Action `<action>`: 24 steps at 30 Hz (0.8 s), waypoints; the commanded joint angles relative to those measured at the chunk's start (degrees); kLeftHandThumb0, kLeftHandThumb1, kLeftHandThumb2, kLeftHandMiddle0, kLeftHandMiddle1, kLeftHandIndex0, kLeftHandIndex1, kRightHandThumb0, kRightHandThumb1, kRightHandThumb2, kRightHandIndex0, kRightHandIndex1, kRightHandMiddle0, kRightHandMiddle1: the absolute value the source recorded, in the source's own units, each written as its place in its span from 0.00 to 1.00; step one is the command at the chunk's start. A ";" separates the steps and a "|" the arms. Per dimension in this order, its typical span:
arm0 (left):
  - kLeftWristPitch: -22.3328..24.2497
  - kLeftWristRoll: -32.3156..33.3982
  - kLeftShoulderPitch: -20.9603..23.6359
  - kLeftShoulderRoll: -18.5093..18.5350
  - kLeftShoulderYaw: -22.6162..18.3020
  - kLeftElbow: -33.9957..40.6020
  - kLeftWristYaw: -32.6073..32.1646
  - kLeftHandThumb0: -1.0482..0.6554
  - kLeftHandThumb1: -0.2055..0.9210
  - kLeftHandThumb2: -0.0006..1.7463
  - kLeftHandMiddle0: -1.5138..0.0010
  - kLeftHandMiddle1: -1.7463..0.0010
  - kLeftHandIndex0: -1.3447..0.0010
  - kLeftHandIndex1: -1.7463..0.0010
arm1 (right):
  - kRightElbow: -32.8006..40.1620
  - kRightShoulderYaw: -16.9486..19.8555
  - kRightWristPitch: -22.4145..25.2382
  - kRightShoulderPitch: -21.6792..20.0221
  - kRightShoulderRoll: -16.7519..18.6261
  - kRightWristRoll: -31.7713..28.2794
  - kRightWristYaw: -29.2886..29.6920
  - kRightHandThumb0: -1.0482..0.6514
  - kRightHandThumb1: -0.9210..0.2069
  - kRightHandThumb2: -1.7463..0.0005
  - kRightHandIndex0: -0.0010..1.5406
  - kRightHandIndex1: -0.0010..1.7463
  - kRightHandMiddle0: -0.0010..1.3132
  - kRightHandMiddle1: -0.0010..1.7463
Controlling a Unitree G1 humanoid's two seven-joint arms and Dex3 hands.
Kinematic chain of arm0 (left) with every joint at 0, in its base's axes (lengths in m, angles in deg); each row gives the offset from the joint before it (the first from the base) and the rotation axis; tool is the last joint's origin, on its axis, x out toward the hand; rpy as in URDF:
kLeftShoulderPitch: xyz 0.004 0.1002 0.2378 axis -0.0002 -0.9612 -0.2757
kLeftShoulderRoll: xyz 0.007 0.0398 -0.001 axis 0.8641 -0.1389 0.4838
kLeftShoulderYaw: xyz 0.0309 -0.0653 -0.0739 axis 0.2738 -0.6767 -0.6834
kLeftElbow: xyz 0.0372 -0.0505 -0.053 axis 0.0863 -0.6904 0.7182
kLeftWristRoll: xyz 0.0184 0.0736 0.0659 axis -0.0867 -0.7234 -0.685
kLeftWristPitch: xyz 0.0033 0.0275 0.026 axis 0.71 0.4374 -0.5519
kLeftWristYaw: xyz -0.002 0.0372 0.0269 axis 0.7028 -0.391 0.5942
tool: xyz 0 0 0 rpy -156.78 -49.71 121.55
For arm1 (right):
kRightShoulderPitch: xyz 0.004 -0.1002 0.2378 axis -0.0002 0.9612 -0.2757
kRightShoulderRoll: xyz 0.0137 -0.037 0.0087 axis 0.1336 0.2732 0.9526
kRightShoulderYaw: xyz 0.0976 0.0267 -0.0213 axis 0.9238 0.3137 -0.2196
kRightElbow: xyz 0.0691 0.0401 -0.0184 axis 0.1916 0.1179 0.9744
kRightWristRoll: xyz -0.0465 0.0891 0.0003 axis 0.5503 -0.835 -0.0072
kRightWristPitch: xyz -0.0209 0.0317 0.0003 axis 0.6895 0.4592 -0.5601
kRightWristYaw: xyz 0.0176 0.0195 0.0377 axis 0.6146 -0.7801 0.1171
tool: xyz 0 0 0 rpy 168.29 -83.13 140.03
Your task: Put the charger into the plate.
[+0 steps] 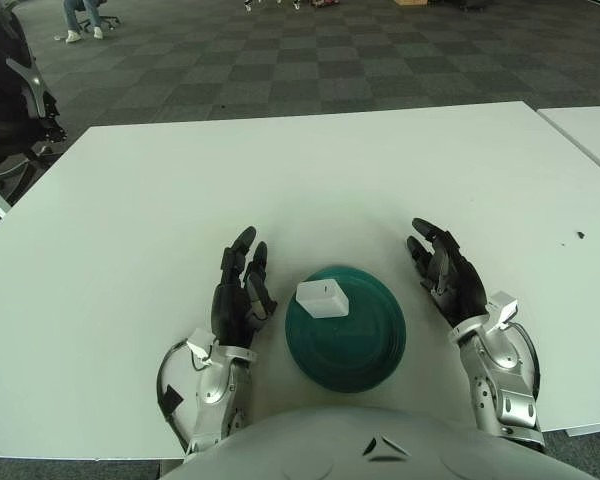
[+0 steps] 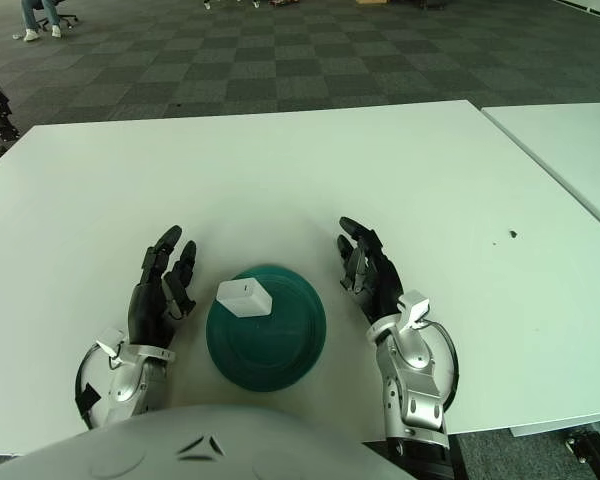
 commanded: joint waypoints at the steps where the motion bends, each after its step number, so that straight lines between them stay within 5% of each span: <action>1: 3.40 0.37 -4.99 -1.27 -0.05 -2.98 0.00 0.05 1.00 0.58 0.82 1.00 1.00 0.62 | -6.35 -0.23 -0.69 -0.21 -0.59 1.45 0.19 0.08 0.00 0.45 0.07 0.01 0.00 0.32; 12: 3.37 -0.70 -6.51 -0.82 0.18 -2.02 0.23 0.03 1.00 0.58 0.85 1.00 1.00 0.63 | -16.48 -1.37 -6.40 -2.92 -2.34 4.82 0.51 0.09 0.00 0.39 0.05 0.00 0.00 0.21; 24: 1.15 -4.67 -7.51 -0.64 -0.22 -1.74 -1.05 0.02 1.00 0.57 0.87 1.00 1.00 0.67 | -23.98 -0.53 -13.90 -3.51 0.89 3.17 1.20 0.09 0.00 0.39 0.04 0.00 0.00 0.17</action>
